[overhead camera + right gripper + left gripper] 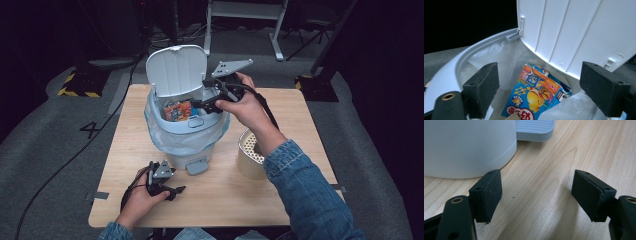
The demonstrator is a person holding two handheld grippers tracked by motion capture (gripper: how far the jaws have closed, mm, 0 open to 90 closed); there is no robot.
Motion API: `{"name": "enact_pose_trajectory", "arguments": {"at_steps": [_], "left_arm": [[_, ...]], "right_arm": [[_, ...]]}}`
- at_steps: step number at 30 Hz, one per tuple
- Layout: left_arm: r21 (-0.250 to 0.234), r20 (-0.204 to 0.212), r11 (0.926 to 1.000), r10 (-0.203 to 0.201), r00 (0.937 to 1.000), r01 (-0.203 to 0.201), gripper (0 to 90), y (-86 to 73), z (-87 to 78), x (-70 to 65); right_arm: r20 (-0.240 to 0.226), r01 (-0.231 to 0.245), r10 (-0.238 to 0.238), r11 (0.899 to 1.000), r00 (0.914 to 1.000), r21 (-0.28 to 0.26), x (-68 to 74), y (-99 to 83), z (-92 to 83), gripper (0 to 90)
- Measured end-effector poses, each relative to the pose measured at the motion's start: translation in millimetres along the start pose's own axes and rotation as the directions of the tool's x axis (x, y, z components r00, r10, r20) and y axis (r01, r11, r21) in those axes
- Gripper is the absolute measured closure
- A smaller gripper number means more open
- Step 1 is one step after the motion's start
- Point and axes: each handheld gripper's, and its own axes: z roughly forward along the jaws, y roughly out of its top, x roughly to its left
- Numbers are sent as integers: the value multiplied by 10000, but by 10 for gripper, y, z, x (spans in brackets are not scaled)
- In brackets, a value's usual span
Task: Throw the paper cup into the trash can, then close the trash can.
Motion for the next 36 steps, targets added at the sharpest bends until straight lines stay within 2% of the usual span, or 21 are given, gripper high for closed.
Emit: {"name": "enact_pose_trajectory", "arguments": {"at_steps": [3, 8, 19, 29, 36], "left_arm": [[0, 2, 10000, -1, 10000, 1, 251, 0, 0, 0], [6, 2, 10000, 4, 10000, -4, 251, 0, 0, 1], [18, -38, 10000, -88, 10000, 89, 256, -8, -10, -5], [45, -97, 9999, -96, 9999, 97, 254, -12, -16, -1], [38, -179, 9998, -200, 9996, 200, 255, -30, -33, -7]], "right_arm": [[-65, -31, 30, 9999, 10000, -155, 1, 11, -109, 179], [110, -111, 114, 9997, 9999, -234, -36, -1, -339, 191], [896, -329, 375, 9981, 9953, -522, -171, -124, -960, 215], [1421, -557, 655, 9959, 9877, -717, -227, -389, -1473, 243], [1766, -842, 906, 9955, 9801, -437, -220, -699, -1761, 252]]}}
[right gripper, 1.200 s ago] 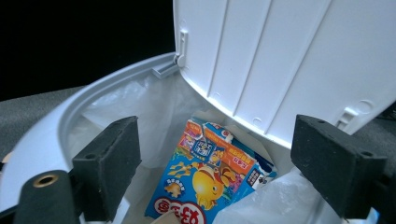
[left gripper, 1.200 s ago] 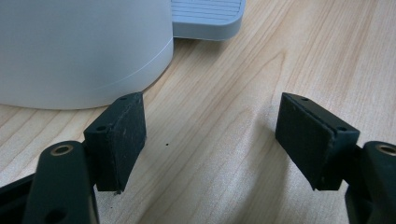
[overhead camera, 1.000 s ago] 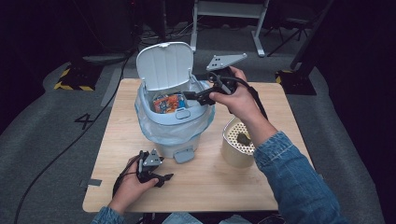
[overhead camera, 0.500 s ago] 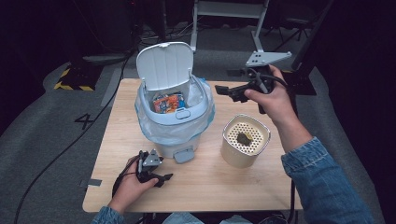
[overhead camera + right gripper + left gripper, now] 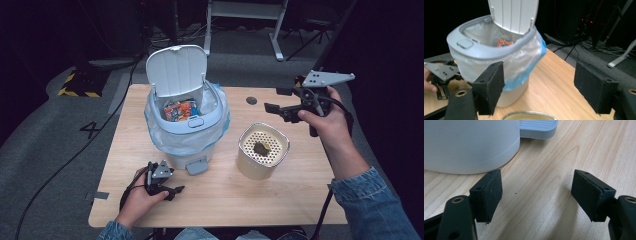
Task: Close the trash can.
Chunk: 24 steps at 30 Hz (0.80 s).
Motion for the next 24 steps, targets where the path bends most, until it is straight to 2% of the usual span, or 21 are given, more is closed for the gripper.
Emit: {"name": "enact_pose_trajectory", "arguments": {"at_steps": [6, 10, 14, 17, 22, 24], "left_arm": [[31, -73, 10000, -73, 9999, 73, 257, -21, -26, -3], [96, -129, 9999, -90, 9999, 91, 261, -22, -39, -3], [195, -135, 9998, -96, 9999, 99, 266, -29, -58, -3], [227, -170, 9996, -172, 9997, 176, 274, -40, -77, 6], [271, -268, 9993, -248, 9993, 255, 275, -57, -101, 22], [287, -301, 9992, -274, 9992, 283, 276, -61, -108, 22]], "right_arm": [[378, -290, 280, 9993, 9989, 250, -54, -328, -217, 258], [438, -555, 540, 9979, 9976, 337, -88, -557, -344, 259], [799, -751, 703, 9955, 9943, 584, -90, -835, -451, 262], [721, -960, 912, 9932, 9932, 664, -92, -1028, -488, 262], [1038, -1359, 1266, 9869, 9865, 872, -114, -1347, -546, 261], [1320, -1298, 1151, 9855, 9845, 1091, -92, -1465, -560, 260]]}}
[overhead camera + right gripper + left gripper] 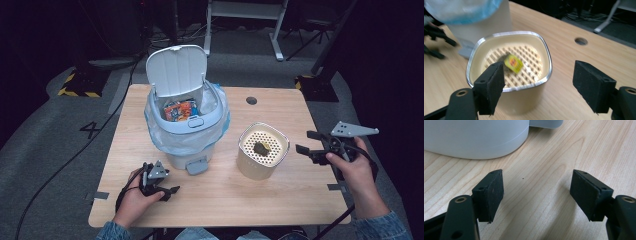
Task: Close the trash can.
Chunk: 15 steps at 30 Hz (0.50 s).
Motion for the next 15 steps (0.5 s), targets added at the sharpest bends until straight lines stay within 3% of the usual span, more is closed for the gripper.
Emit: {"name": "enact_pose_trajectory", "arguments": {"at_steps": [15], "left_arm": [[70, -79, 9999, -108, 9999, 109, 286, -26, -35, 17]], "right_arm": [[246, -484, 465, 9953, 9986, 841, 18, -763, 134, 245]]}}
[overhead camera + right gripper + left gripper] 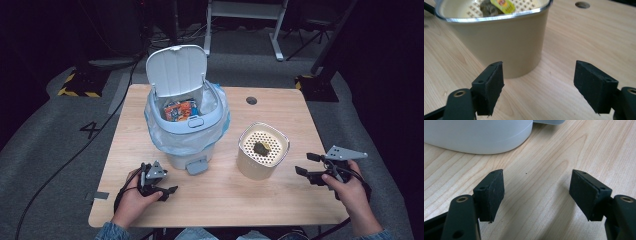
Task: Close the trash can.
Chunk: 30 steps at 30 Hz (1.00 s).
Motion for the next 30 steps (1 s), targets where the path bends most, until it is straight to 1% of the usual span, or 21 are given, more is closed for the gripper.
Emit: {"name": "enact_pose_trajectory", "arguments": {"at_steps": [5, 7, 11, 13, 17, 19, 21, 23, 24, 25, 30], "left_arm": [[-102, 61, 9999, -20, 10000, 21, 277, -14, 1, 6], [-151, 50, 9999, 3, 10000, -2, 274, -19, 4, 10], [-248, 59, 9997, 12, 10000, -11, 262, -31, 8, 12], [-286, 67, 9996, 8, 10000, -6, 262, -36, 9, 13], [-320, 70, 9995, 24, 10000, -22, 262, -39, 10, 19], [-326, 46, 9995, 23, 10000, -22, 262, -41, 9, 21], [-349, 31, 9994, -3, 10000, 5, 262, -42, 10, 22], [-345, 16, 9994, -41, 10000, 41, 262, -41, 8, 25], [-324, -8, 9994, -78, 10000, 78, 264, -41, 4, 28], [-328, 1, 9994, -103, 9999, 103, 266, -42, 1, 29], [-400, 22, 9990, -182, 9998, 183, 274, -51, -34, 42]], "right_arm": [[275, -32, 18, 9987, 9996, 514, 14, -228, 69, 236], [293, -55, 34, 9973, 9996, 726, 20, -330, 97, 234], [292, -248, 222, 9953, 9993, 937, 25, -487, 138, 230], [341, -249, 213, 9940, 9992, 1062, 23, -546, 155, 223], [495, -172, 116, 9934, 9987, 1134, 27, -634, 188, 204], [577, -35, -37, 9923, 9983, 1238, 32, -671, 207, 191], [692, -7, -78, 9927, 9976, 1208, 42, -701, 223, 171], [851, -40, -50, 9944, 9964, 1054, 63, -747, 249, 162], [858, -78, -9, 9948, 9963, 1015, 70, -763, 259, 162], [785, -132, 40, 9932, 9969, 1161, 72, -773, 268, 154], [808, -258, 161, 9925, 9966, 1195, 68, -774, 273, 135]]}}
